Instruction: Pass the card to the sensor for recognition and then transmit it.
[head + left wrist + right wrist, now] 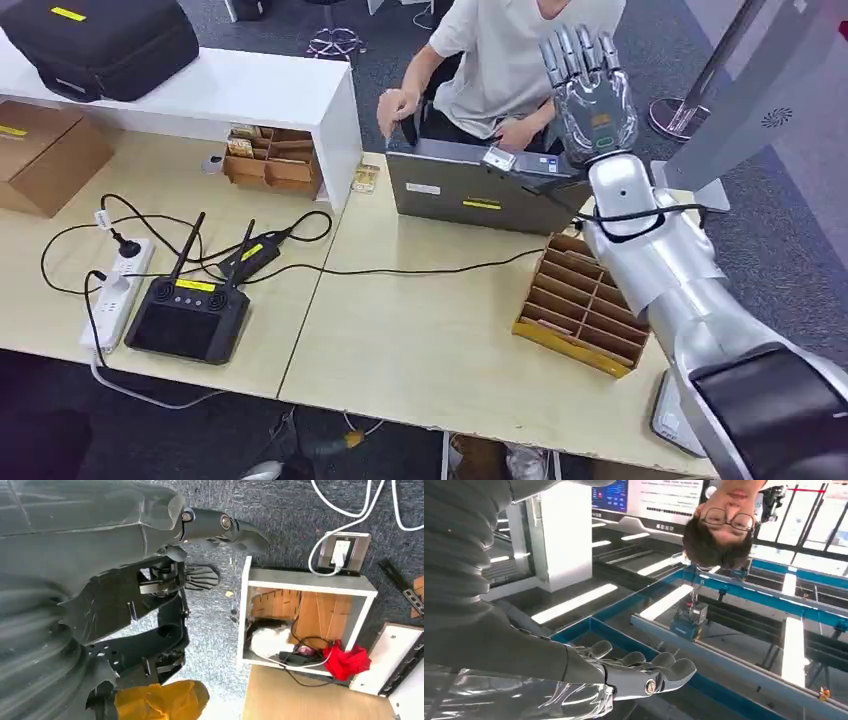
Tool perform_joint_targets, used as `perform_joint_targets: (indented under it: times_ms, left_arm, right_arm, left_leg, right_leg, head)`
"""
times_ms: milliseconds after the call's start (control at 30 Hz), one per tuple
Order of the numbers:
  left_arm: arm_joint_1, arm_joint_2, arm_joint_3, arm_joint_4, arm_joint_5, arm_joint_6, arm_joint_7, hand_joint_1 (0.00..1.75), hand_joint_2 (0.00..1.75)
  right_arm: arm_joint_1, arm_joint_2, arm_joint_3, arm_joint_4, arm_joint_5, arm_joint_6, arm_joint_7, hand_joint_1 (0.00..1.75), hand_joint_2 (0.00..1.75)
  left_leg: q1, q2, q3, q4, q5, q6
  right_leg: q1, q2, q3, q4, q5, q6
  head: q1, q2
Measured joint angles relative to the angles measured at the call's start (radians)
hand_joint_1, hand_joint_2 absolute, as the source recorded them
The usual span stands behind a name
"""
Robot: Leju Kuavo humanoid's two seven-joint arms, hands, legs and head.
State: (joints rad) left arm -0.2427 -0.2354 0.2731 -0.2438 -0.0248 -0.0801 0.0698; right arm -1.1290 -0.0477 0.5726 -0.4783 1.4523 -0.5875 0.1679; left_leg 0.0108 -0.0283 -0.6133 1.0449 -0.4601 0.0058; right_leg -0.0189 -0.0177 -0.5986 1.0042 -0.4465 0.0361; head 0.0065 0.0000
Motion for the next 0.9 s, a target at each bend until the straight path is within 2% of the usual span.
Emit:
perform_joint_targets:
  times_ms: [100, 333, 600, 900]
  left_arm:
    - [0.0, 0.001, -0.006, 0.0, 0.006, 0.0, 0.0, 0.0, 1.75]
    - [0.002, 0.006, -0.013, 0.0, 0.035, -0.003, 0.0, 0.0, 1.75]
    - [0.002, 0.012, -0.013, 0.0, 0.064, -0.008, 0.013, 0.0, 1.75]
    - [0.001, 0.026, -0.013, 0.0, 0.089, -0.029, 0.056, 0.0, 1.75]
  right_arm:
    - [0.0, -0.02, 0.0, 0.014, 0.01, 0.005, 0.017, 0.0, 1.75]
    - [-0.005, -0.092, 0.0, 0.062, 0.046, 0.096, 0.108, 0.0, 1.75]
    - [-0.003, -0.173, -0.001, 0.107, 0.043, 0.116, 0.134, 0.0, 1.75]
    - [0.0, -0.208, -0.002, 0.136, 0.047, 0.146, 0.15, 0.0, 1.75]
  left_leg:
    - [0.0, 0.0, 0.0, 0.0, 0.0, 0.0]
    - [0.0, 0.001, -0.001, 0.0, 0.0, 0.0]
    - [0.0, 0.006, 0.0, 0.0, 0.0, 0.0]
    - [0.0, 0.01, 0.0, 0.0, 0.0, 0.0]
  right_leg:
    - [0.0, 0.0, 0.0, 0.0, 0.0, 0.0]
    - [0.0, 0.001, 0.0, 0.0, 0.0, 0.0]
    - [0.0, 0.006, -0.003, 0.001, 0.001, 0.0]
    - [0.0, 0.01, -0.005, 0.003, 0.001, -0.001]
  head:
    - [0.0, 0.0]
    - [0.0, 0.0]
    - [0.0, 0.0]
    - [0.0, 0.0]
